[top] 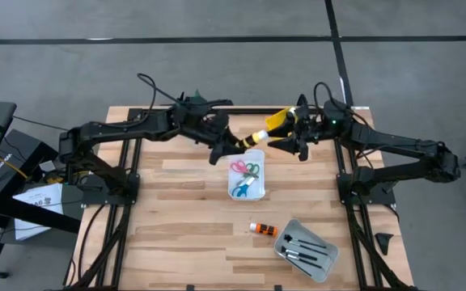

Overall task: Pick & Place Paint Supplies
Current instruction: Put the yellow acrylic paint bottle into the yellow basket

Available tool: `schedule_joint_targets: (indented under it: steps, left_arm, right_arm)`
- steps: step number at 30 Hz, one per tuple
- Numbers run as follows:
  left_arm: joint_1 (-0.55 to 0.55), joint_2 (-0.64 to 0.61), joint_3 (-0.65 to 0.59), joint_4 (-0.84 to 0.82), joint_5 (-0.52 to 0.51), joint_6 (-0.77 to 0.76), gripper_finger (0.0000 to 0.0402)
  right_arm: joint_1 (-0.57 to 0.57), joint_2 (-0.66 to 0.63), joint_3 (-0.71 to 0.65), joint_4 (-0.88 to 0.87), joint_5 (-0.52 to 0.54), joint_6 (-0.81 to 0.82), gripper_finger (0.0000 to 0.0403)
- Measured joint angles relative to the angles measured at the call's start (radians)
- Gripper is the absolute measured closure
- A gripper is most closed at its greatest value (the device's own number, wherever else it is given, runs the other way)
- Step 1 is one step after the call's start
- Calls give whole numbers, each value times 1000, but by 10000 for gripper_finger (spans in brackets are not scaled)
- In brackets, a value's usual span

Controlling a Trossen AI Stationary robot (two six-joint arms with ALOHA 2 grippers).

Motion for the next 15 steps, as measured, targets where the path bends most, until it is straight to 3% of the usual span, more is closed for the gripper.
schedule_joint_targets:
  steps: [5, 15]
  left_arm:
    - [-38, 3, 1, -107, 32, 12, 272]
    - [-73, 11, 0, -110, 32, -3, 271]
  right_arm:
    - [5, 0, 0, -9, -22, -3, 179]
    - [82, 0, 0, -100, -22, -12, 179]
